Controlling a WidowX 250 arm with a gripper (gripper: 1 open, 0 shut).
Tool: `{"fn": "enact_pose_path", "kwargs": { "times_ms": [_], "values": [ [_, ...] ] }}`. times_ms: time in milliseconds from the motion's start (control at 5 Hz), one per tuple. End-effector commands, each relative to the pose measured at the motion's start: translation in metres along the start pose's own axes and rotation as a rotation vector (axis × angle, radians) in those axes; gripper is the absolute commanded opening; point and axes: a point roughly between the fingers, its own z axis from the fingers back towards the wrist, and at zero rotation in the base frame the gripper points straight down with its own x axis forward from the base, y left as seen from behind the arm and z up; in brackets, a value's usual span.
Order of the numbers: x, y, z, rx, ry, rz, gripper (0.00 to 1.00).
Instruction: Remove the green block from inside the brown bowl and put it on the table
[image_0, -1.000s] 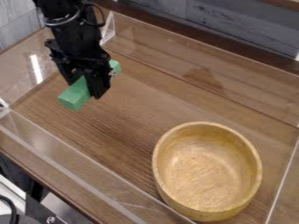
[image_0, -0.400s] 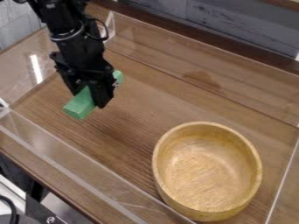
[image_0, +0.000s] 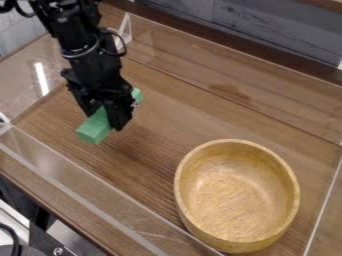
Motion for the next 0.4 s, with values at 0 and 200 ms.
{"fn": "enact_pose_path", "kwargs": {
  "times_ms": [0, 200],
  "values": [
    [0.0069, 0.0033, 0.0027, 0.009, -0.034, 0.001, 1.00],
    [0.0070, 0.0052, -0.0013, 0.005, -0.032, 0.005, 1.00]
  ]
}}
